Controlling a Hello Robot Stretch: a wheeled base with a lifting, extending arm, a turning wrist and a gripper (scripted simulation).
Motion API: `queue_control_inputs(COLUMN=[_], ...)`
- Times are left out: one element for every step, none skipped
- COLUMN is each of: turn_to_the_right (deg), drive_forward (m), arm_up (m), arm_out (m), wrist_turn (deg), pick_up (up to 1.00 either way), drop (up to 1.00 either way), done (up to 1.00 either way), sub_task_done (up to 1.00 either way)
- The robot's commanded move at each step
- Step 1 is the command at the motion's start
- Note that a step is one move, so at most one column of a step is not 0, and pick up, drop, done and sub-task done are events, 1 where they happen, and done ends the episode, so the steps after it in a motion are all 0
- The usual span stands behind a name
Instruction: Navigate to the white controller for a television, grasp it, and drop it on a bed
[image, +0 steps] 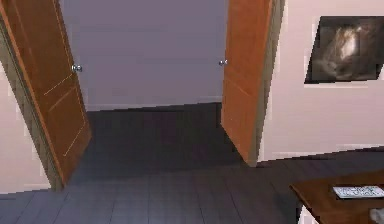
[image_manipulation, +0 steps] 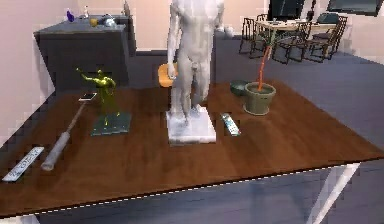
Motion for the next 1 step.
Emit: queue_control_inputs(turn_to_the_right=[12.0], drive_forward=[0.00], arm_up=[0.00], arm_out=[0.00], wrist_turn=[0.0], pick_up=[0.00], drop=[0.00], done=[0.00], sub_task_done=[0.00])
